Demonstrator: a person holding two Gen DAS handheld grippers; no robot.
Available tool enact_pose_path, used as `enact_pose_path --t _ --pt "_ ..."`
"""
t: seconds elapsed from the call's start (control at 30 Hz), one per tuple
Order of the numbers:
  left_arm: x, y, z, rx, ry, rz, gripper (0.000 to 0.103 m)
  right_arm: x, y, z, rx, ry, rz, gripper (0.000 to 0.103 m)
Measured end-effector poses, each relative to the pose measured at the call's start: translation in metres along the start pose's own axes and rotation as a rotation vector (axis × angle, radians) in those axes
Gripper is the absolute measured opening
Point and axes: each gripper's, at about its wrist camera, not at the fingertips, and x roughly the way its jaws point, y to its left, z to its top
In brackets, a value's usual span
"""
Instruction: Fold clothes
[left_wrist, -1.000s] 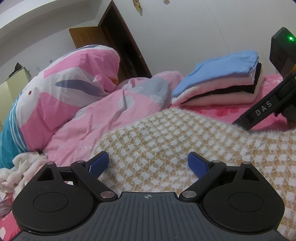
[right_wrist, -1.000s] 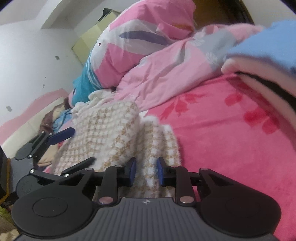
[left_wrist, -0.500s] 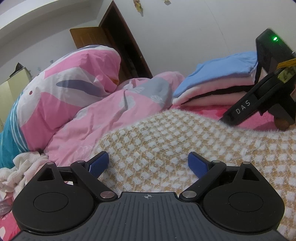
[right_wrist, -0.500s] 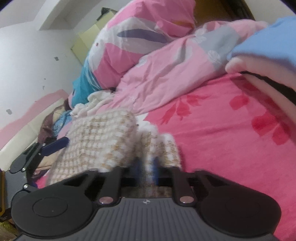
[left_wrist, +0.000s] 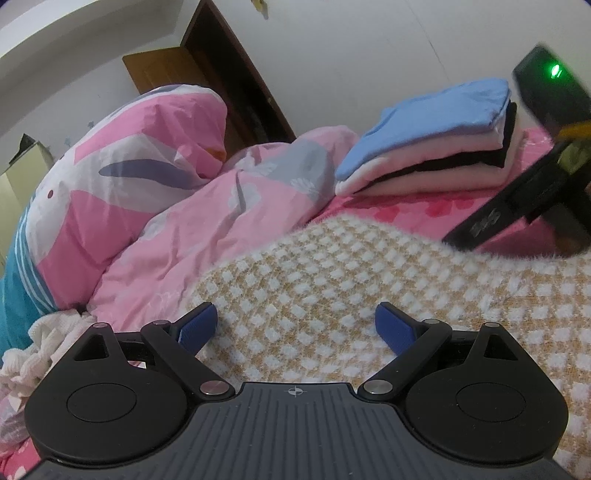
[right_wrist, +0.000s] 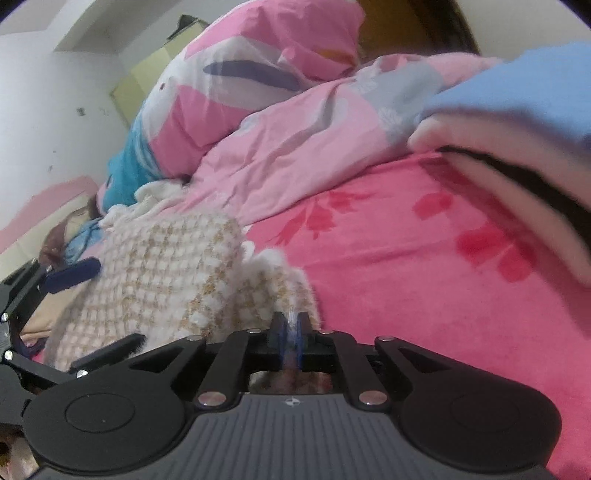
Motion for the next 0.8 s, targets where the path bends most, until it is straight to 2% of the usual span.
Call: enact_pose_path --t 0.1,0.2,0.33,0.37,0.43,0.5,0.53,0.57,0.67,0.77,0.8 --pt "0.001 0.0 0.0 0.0 0.005 -0.005 0.093 -0.051 0.009 0.004 -0.007 -0.106 -0.052 0.01" --pt "0.002 0.002 0.0 -0.01 0.005 -0.013 0.093 -0.114 0.033 0.0 -0.073 -0.199 -0.015 0.01" --pt "0.002 0.005 -0.002 -0.029 0.003 -0.026 0.093 -0.156 0.079 -0.025 -0.215 -0.169 0.072 0.01" --pt "0.002 0.005 -0.002 -0.033 0.002 -0.028 0.093 -0.158 0.088 -0.036 -0.247 -0.142 0.066 0.01" --pt "0.002 0.006 -0.002 -0.04 0.001 -0.033 0.093 -0.149 0.093 -0.056 -0.231 -0.075 0.034 0.01" --pt "0.002 0.008 -0.002 -0.05 -0.001 -0.047 0.093 -0.122 0.082 -0.081 -0.185 0.049 -0.06 0.005" --pt "0.001 0.011 -0.002 -0.059 -0.004 -0.068 0.093 -0.112 0.078 -0.092 -0.167 0.063 -0.087 0.005" --pt "0.0 0.014 -0.002 -0.07 -0.009 -0.093 0.093 -0.108 0.075 -0.102 -0.143 0.038 -0.092 0.005" --pt "-0.01 0.034 0.003 -0.119 -0.032 -0.175 0.093 -0.11 0.072 -0.104 -0.084 0.019 -0.1 0.005" --pt "-0.024 0.05 0.01 -0.149 -0.116 -0.167 0.092 -0.111 0.073 -0.111 -0.095 0.016 -0.117 0.005" --pt "-0.018 0.051 0.011 -0.144 -0.093 -0.163 0.085 -0.111 0.073 -0.112 -0.097 0.017 -0.118 0.005"
